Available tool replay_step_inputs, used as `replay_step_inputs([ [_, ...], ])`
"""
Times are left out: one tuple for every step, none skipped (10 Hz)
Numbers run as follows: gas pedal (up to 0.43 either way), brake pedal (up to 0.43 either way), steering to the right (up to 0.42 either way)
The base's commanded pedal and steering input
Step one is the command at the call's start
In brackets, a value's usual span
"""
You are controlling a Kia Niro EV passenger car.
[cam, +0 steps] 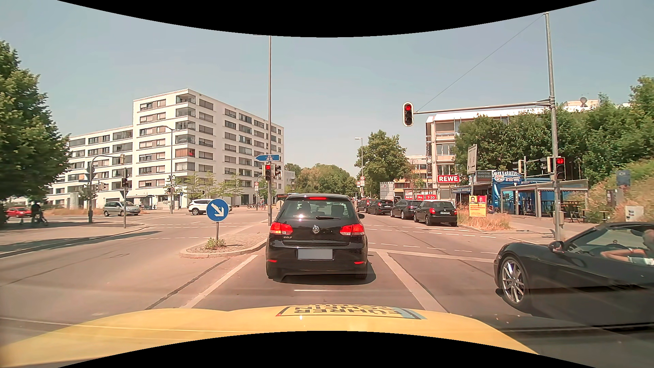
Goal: Follow the waypoints while adhering to traffic rules and regulations
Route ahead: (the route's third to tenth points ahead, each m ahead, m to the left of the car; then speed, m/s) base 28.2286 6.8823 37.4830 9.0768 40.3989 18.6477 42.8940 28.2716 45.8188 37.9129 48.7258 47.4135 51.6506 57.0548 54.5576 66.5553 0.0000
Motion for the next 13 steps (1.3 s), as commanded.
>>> replay_step_inputs([
  [0.0,0.213,-0.008],
  [0.0,0.213,-0.008],
  [0.0,0.213,-0.008],
  [0.0,0.213,-0.008],
  [0.0,0.213,-0.008],
  [0.0,0.213,-0.008],
  [0.0,0.213,-0.008],
  [0.0,0.213,-0.008],
  [0.0,0.213,-0.008],
  [0.0,0.213,-0.008],
  [0.0,0.213,-0.008],
  [0.0,0.213,-0.008],
  [0.0,0.213,-0.008],
])
